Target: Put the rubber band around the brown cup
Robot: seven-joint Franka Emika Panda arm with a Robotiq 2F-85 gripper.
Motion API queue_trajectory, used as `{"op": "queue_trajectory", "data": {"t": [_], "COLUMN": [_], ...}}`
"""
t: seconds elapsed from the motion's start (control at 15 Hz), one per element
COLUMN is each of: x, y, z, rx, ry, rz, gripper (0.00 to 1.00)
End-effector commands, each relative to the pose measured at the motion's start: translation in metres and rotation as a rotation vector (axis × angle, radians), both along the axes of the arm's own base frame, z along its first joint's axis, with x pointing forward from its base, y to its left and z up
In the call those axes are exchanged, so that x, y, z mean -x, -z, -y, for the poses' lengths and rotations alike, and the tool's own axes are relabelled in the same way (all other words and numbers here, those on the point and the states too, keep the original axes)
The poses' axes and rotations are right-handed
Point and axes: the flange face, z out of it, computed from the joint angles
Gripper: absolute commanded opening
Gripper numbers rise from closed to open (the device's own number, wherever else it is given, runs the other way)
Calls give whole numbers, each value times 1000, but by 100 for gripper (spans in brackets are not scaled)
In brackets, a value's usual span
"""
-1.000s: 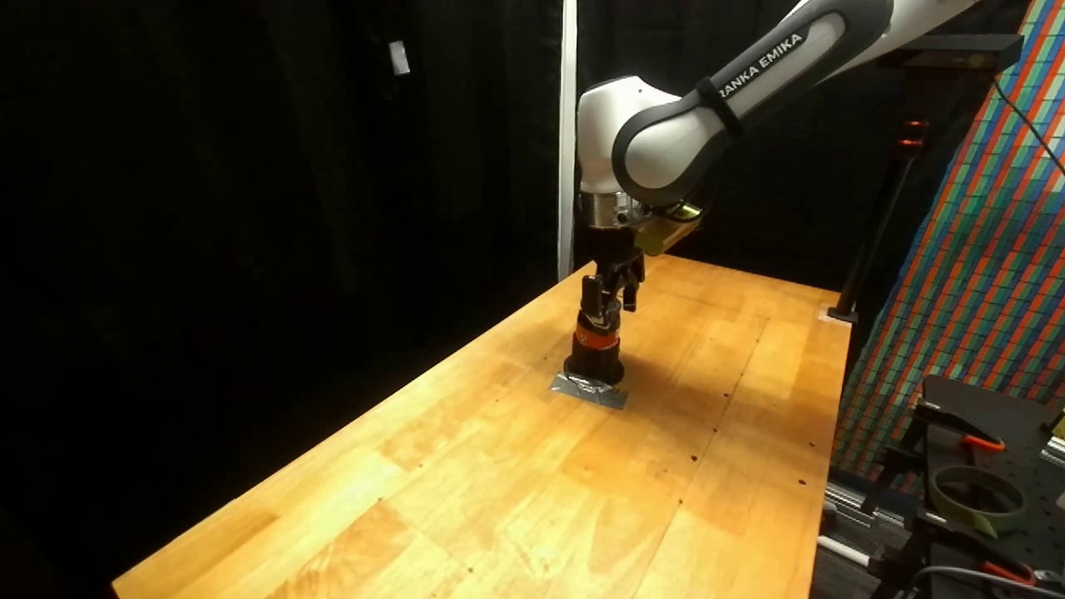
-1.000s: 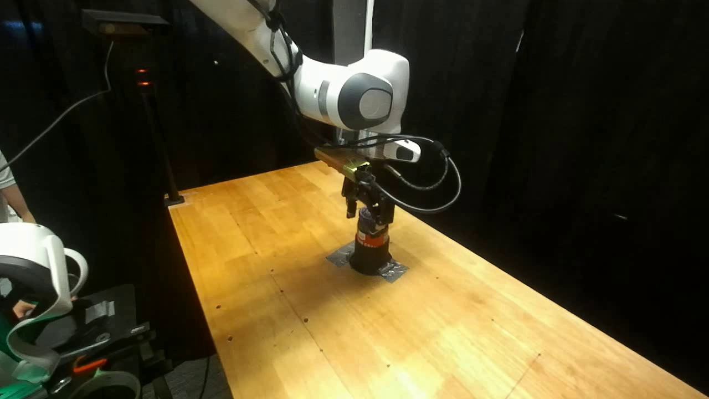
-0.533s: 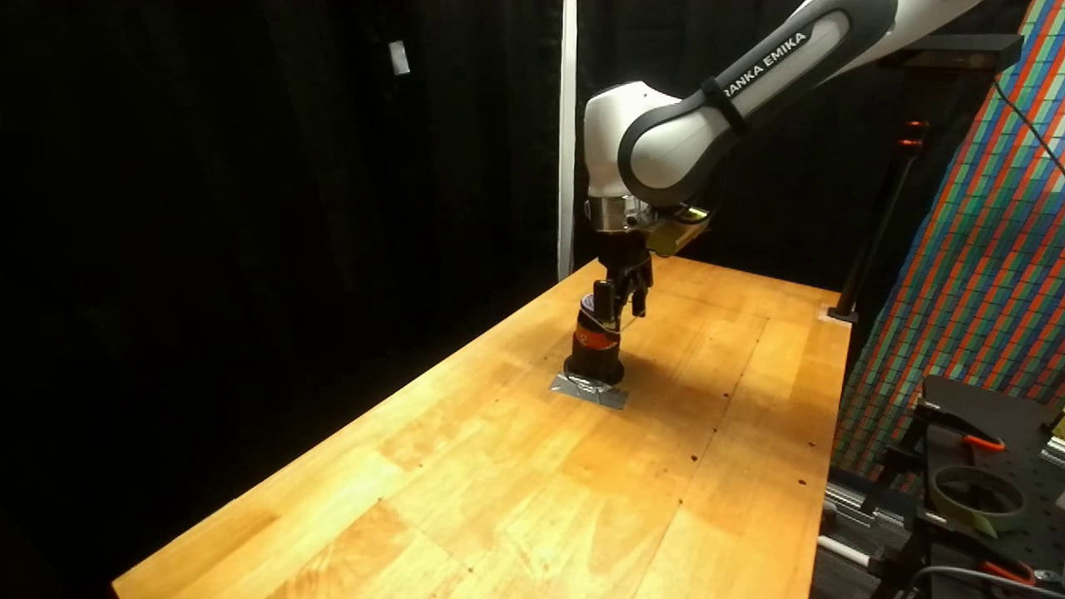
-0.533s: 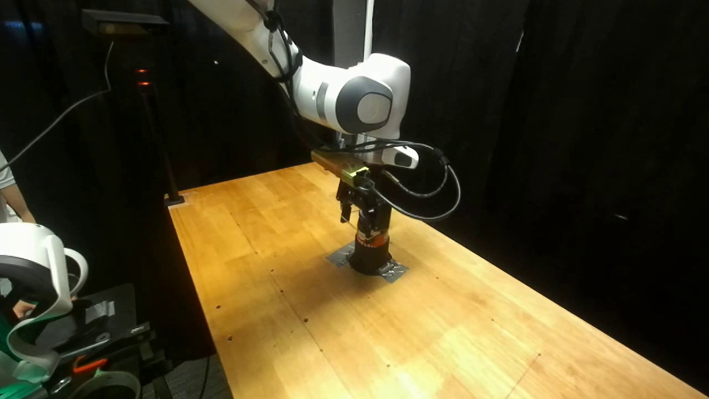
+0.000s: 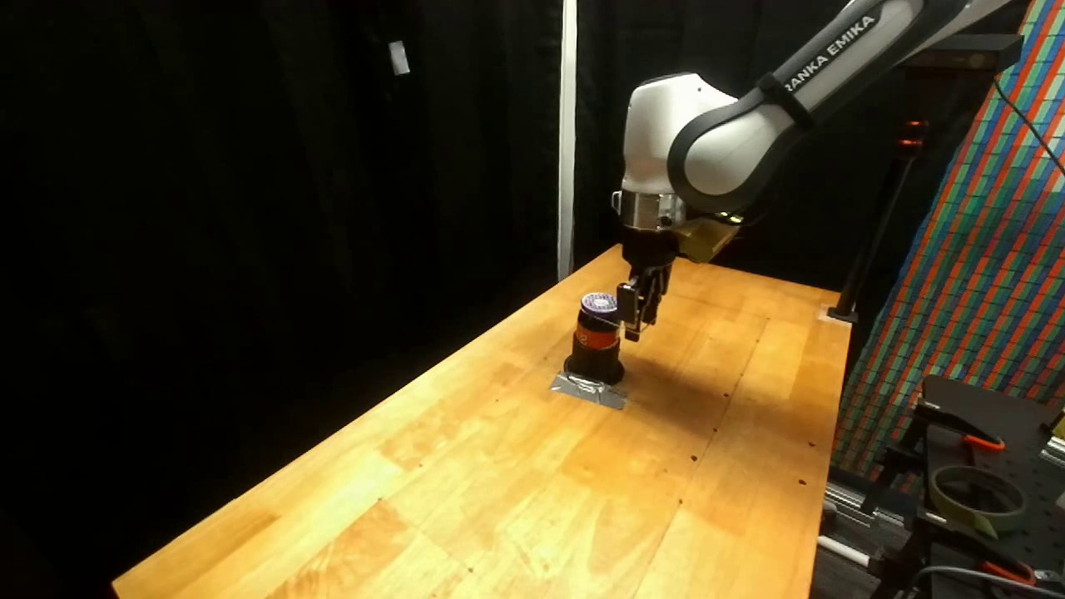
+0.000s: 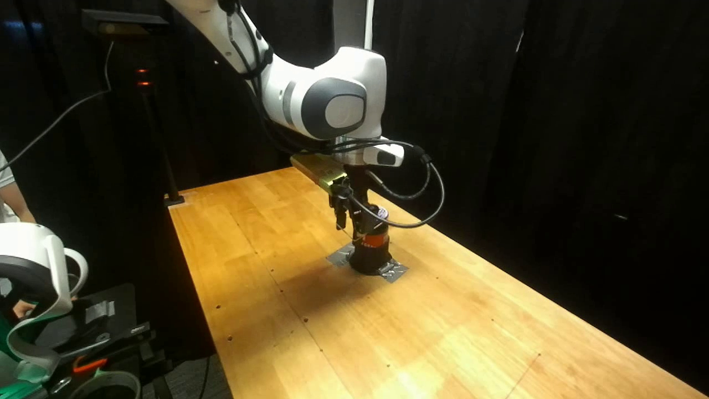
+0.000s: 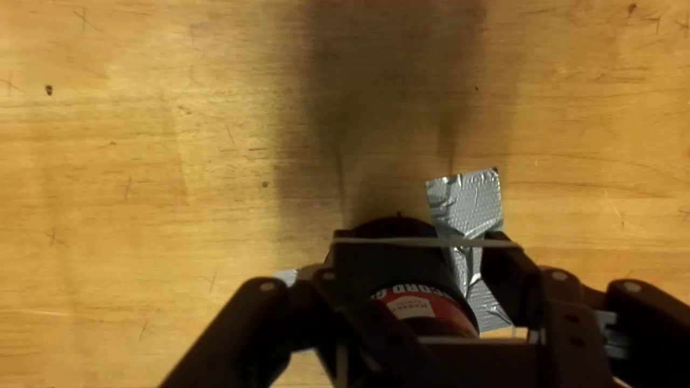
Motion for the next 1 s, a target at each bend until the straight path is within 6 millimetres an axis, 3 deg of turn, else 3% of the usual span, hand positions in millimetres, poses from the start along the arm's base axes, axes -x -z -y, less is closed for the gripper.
{"op": "queue_trajectory", "data": {"t": [0.0, 0.2, 0.33, 0.73, 0.93], "x": [42, 64, 79, 107, 121], "y": [-5, -2, 0, 8, 10], "z": [7, 13, 19, 45, 44], "rx": [-11, -43, -65, -95, -125], "ry": [42, 92, 134, 227, 260], "rz": [153, 299, 392, 574, 640], "gripper": [35, 11, 2, 1, 1]}}
